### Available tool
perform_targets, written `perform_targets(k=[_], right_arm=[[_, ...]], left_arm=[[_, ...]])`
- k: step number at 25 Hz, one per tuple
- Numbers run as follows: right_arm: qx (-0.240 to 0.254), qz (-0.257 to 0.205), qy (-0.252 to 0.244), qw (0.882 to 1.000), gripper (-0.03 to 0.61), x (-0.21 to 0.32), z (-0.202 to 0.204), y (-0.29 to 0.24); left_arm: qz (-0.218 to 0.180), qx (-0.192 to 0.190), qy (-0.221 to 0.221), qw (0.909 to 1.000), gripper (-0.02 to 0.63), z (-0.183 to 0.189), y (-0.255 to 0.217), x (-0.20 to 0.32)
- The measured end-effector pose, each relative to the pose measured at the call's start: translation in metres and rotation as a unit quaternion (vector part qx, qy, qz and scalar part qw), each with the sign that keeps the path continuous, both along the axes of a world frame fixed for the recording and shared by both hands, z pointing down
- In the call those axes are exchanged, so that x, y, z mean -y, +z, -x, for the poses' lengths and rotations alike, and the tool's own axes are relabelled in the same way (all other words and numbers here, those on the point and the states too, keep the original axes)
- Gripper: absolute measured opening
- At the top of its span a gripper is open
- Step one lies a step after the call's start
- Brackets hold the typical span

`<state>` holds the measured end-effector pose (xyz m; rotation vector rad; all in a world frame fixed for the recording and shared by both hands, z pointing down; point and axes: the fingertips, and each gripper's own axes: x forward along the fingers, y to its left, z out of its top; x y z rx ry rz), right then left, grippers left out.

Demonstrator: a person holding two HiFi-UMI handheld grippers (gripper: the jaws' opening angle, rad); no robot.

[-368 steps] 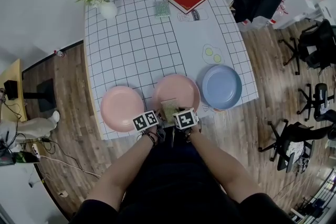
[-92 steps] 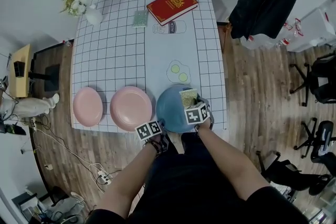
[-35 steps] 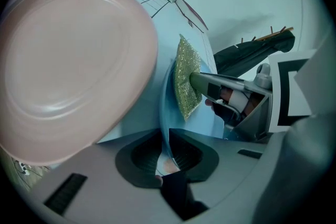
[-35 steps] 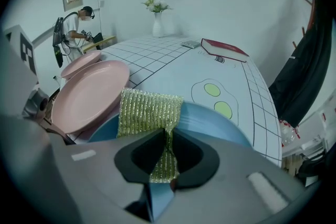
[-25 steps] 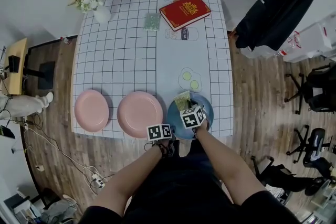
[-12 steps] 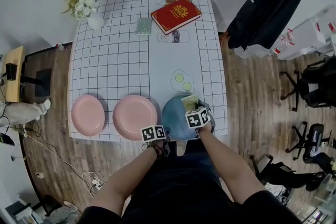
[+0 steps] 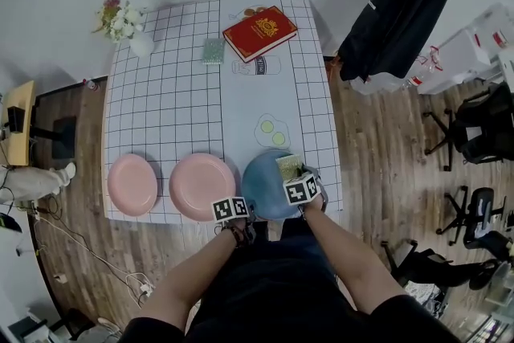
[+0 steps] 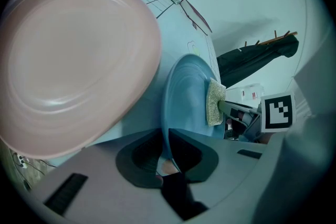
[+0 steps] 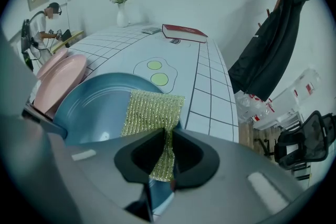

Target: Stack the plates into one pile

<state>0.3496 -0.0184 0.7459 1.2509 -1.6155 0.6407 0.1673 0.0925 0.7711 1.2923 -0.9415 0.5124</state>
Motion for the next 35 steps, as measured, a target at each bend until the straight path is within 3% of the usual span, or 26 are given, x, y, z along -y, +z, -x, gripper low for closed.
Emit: perform_targets(k=[6,9,15,22,26,31,35], right_arm=[[0.048,-0.015,0.02,0.999,0.058,-0.005,0.002,-0.017],[0.095,-0.023,0.02,0.995,0.057,-0.007,0.012,-0.021],[0.171,0.013,-0.005,0.985,0.057,-0.023,0.05,-0.023],[0.265,0.056,0.043,0.962,0.057,-0.027,0.086,-0.02],[0.306,0.078,0.041,0.948,0.057,-0.03,0.112,-0.019],[0.322,0.096,0.022,0.941,0.057,-0.034,0.138,-0.017],[0.294,0.107,-0.002,0.95,0.057,-0.039,0.147,-0.006]], left_arm=[[-0.006,-0.015,-0.001,0.9999,0.037,-0.001,0.0,0.0],[-0.008,-0.027,-0.009,0.9996,0.038,-0.002,0.0,0.0],[-0.02,-0.039,-0.011,0.999,0.038,-0.003,-0.006,-0.001],[-0.032,-0.07,0.021,0.9968,0.058,-0.012,-0.016,-0.013],[-0.027,-0.08,0.022,0.9962,0.061,-0.02,-0.016,-0.021],[-0.027,-0.086,0.002,0.9959,0.061,-0.019,-0.015,-0.02],[-0.028,-0.082,-0.014,0.9962,0.061,-0.019,-0.013,-0.02]])
